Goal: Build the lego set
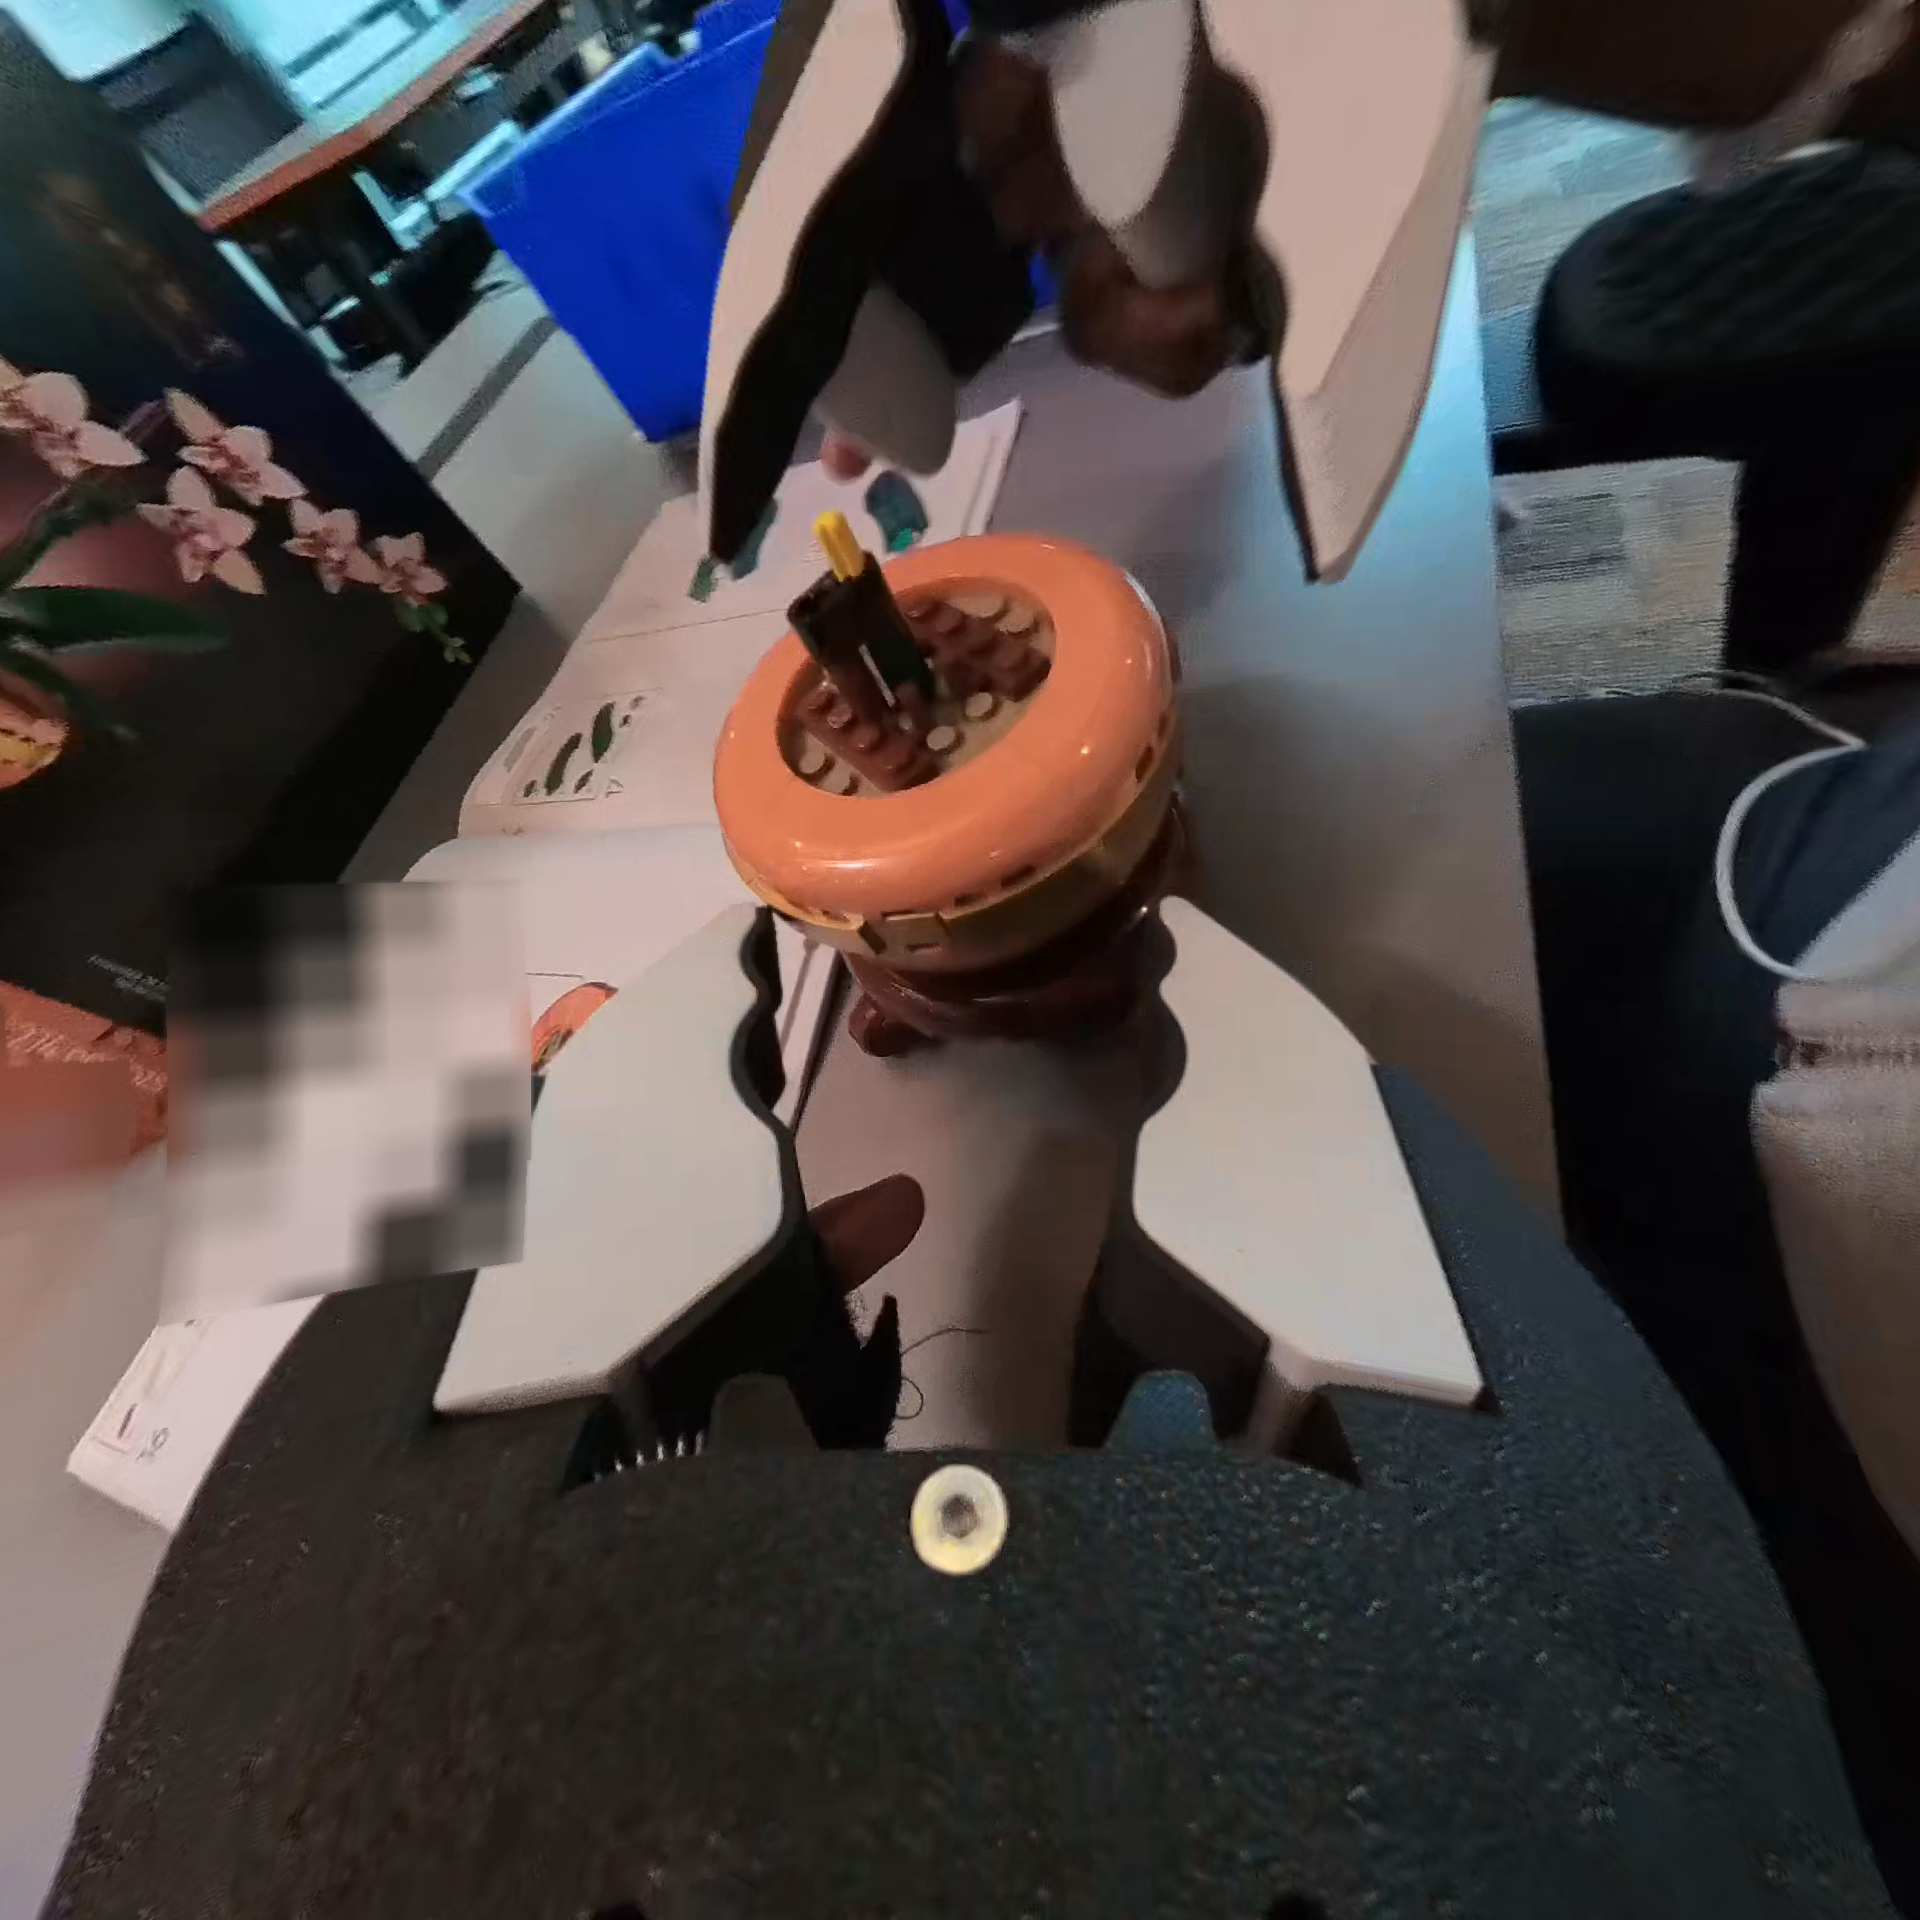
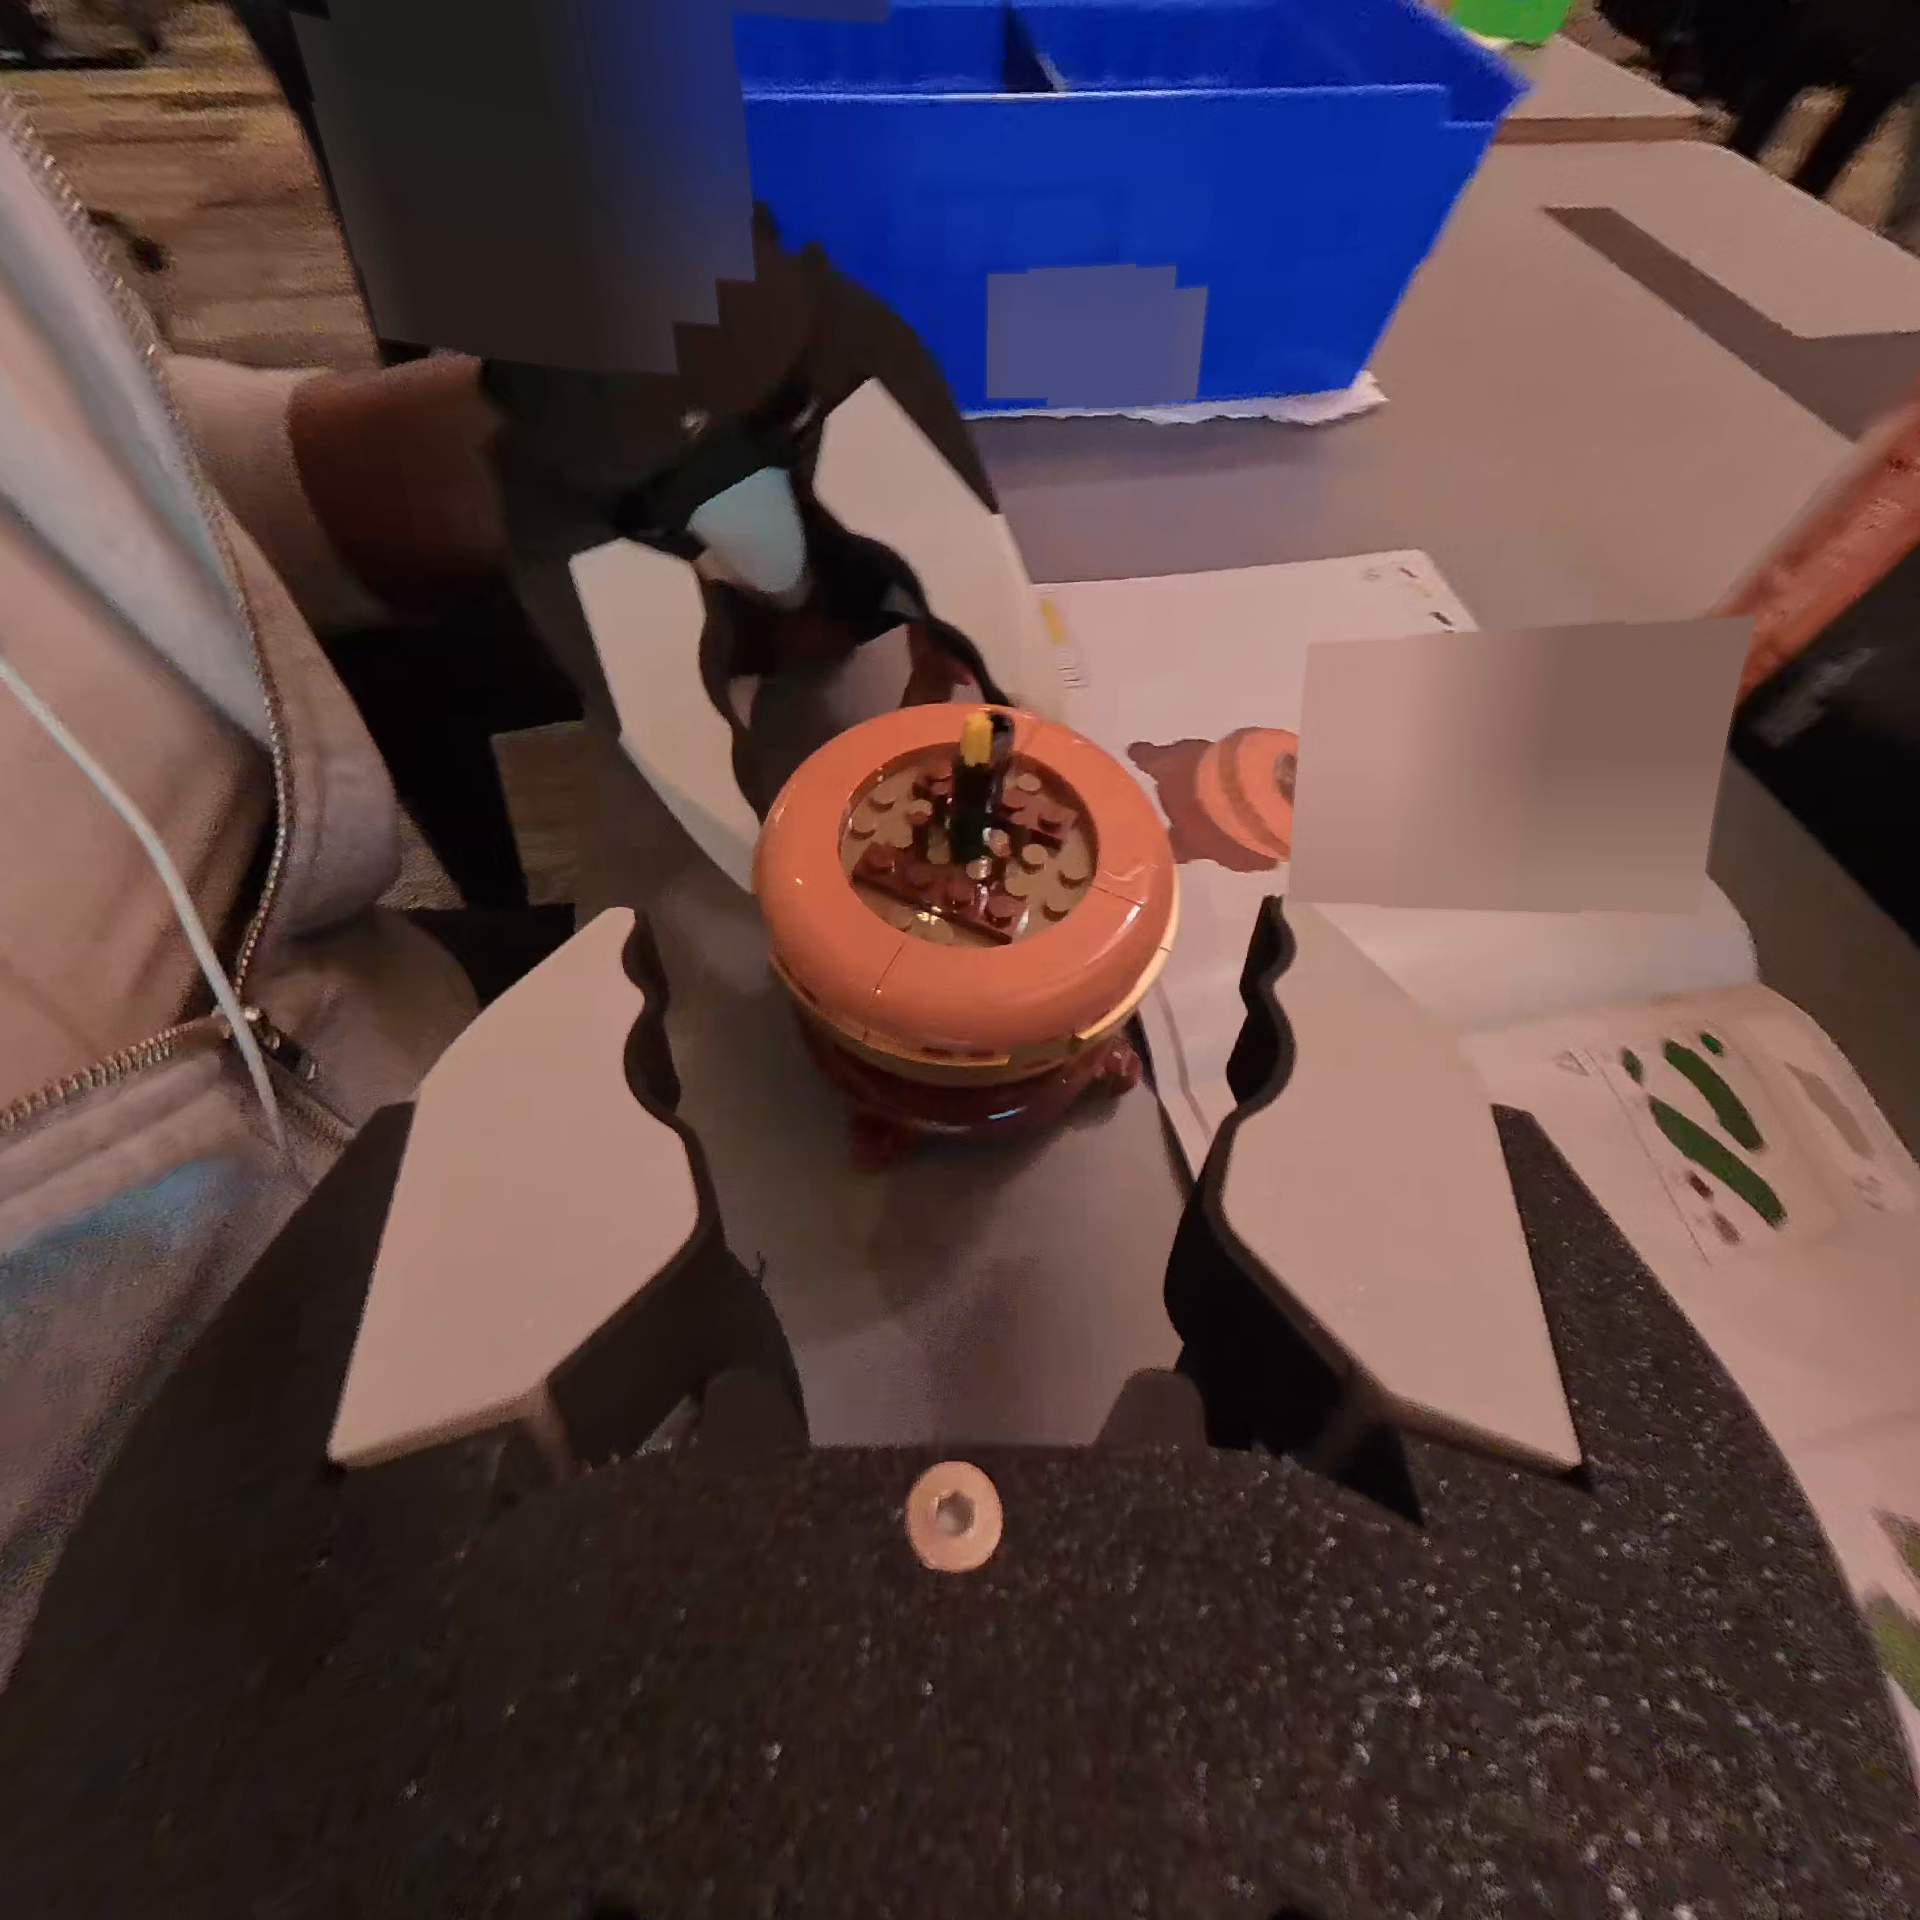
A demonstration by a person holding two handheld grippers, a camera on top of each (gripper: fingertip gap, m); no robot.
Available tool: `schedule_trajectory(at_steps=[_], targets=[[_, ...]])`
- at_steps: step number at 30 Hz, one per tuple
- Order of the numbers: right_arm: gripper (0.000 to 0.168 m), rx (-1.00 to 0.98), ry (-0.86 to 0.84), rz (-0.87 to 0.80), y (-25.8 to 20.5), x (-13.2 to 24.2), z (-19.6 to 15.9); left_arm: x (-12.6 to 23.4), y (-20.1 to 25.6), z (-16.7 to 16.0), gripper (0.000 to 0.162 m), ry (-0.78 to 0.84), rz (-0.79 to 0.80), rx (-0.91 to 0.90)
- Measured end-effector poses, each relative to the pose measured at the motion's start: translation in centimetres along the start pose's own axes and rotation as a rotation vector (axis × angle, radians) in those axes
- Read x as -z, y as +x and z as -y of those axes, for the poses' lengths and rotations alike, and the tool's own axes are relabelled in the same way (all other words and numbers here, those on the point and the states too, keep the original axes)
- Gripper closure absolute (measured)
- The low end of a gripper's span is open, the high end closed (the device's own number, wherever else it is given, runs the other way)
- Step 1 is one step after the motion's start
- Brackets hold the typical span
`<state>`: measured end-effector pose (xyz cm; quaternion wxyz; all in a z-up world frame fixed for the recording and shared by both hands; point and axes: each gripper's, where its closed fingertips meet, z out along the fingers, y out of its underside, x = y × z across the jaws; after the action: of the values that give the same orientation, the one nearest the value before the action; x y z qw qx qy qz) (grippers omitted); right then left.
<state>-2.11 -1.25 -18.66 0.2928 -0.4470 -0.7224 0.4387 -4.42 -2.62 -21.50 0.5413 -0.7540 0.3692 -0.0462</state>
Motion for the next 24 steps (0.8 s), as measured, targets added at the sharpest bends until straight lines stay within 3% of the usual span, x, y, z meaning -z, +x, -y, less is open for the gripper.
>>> schedule_trajectory(at_steps=[6, 10, 13, 20, 22, 24], targets=[[0.079, 0.058, 0.051, 0.173, 0.6, -0.6, -0.3, 1.4, -0.3, 1.9, 0.087, 0.095, -0.105, 0.303], [0.091, 0.020, 0.072, 0.250, 0.6, -0.8, -0.3, 0.9, -0.3, 1.3, 0.093, 0.057, -0.037, 0.308], [0.091, -0.021, 0.068, 0.163, 1.1, -0.9, -0.3, 0.6, -0.6, 0.8, 0.093, 0.026, -0.017, 0.314], [0.091, -0.221, 0.012, -0.277, 1.9, -0.5, -0.6, 1.3, -2.7, -0.7, 0.100, -0.034, 0.072, 0.381], [0.087, -0.176, -0.057, -0.275, 1.2, -0.1, -1.0, 1.5, -2.8, -1.1, 0.108, -0.058, 0.098, 0.386], [0.083, -0.086, -0.066, -0.230, 1.0, 0.4, -1.0, 1.5, -1.2, -0.2, 0.103, -0.019, 0.019, 0.384]])
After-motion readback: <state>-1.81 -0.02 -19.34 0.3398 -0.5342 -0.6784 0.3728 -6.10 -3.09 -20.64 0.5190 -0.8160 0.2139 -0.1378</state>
